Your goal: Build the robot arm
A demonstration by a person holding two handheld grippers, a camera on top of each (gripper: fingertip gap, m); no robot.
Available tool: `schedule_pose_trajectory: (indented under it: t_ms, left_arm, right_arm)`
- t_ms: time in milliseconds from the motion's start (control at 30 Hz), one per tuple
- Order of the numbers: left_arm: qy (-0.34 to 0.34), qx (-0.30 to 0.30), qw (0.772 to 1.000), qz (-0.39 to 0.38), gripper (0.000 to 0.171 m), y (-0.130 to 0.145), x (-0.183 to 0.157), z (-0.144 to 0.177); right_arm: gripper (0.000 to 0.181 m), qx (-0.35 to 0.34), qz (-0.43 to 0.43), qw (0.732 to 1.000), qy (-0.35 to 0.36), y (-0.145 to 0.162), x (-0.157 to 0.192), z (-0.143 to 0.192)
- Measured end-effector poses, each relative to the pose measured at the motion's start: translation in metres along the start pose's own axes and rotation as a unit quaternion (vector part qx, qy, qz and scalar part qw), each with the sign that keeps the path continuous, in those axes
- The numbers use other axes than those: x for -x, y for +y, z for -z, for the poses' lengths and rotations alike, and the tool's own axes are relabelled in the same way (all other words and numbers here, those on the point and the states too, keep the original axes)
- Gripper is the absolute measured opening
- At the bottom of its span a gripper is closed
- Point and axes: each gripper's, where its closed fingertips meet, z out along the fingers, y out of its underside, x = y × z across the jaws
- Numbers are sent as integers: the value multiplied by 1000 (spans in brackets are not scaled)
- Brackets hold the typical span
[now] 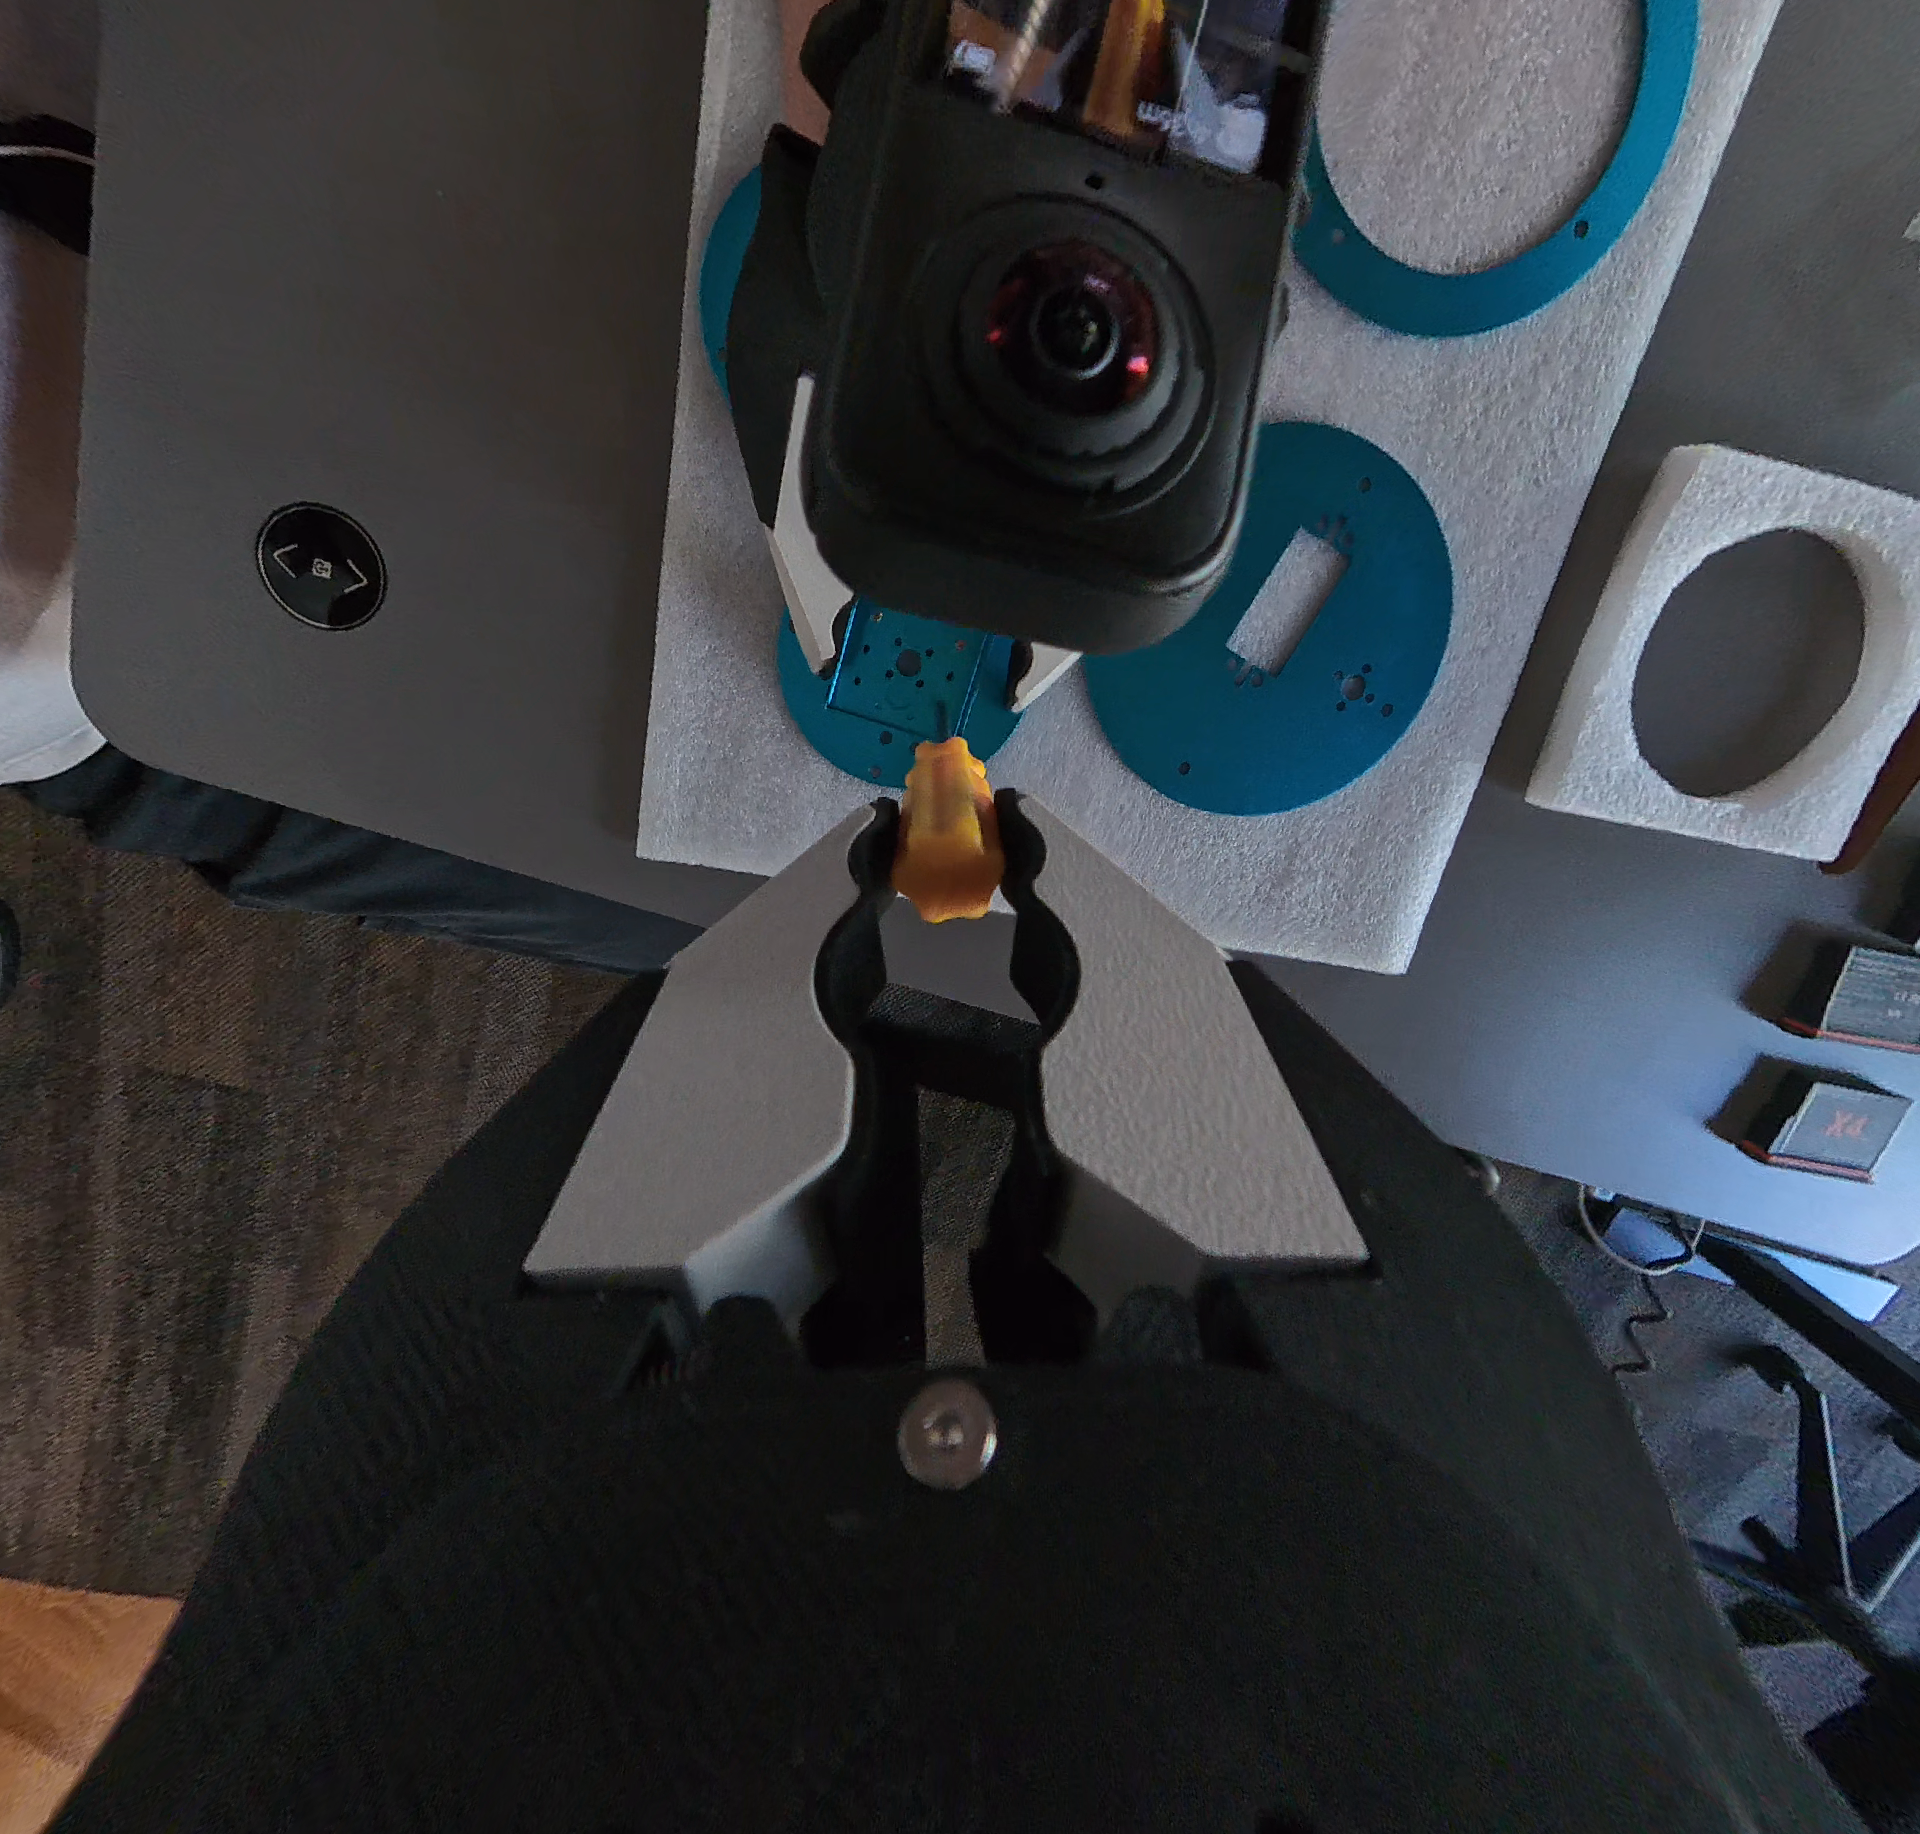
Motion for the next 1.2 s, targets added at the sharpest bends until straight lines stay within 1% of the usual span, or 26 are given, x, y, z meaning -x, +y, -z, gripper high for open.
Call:
schedule_pose_trajectory:
  t_ms: [133,233,333,400,467,533,633,700,767,867,967,1200]
  left_arm:
    - [0,-2,1000,1,55,0,0,0]
    - [-1,-4,1000,2,55,0,0,0]
    - [-1,-4,1000,2,55,0,0,0]
    - [-1,-5,1000,2,55,0,0,0]
    - [-2,-7,1000,3,55,0,0,0]
    - [-2,-9,1000,3,55,0,0,0]
    - [-2,-10,1000,4,55,0,0,0]
    - [-3,-10,1000,4,55,0,0,0]
    - [-3,-11,1000,4,55,0,0,0]
    - [-3,-15,1000,5,55,0,0,0]
    - [-3,-18,1000,5,55,-1,0,0]
    - [-3,-18,1000,11,55,0,0,-1]
  right_arm:
    - [18,16,-40,999,11,-3,0,-1]
    - [18,30,-51,998,18,-5,1,-2]
    - [18,35,-9,999,20,-8,5,-3]
    - [18,35,1,999,16,-10,6,-3]
    - [18,28,39,999,13,-11,7,-4]
    - [18,20,26,999,3,-11,6,-5]
    - [18,5,36,999,-1,-13,6,-5]
    - [18,17,37,999,7,-12,6,-5]
    - [18,31,57,998,19,-12,9,-5]
    - [18,36,70,996,32,-12,12,-5]
    - [18,37,31,998,39,-11,10,-5]
    - [19,56,-29,997,47,-8,9,-5]
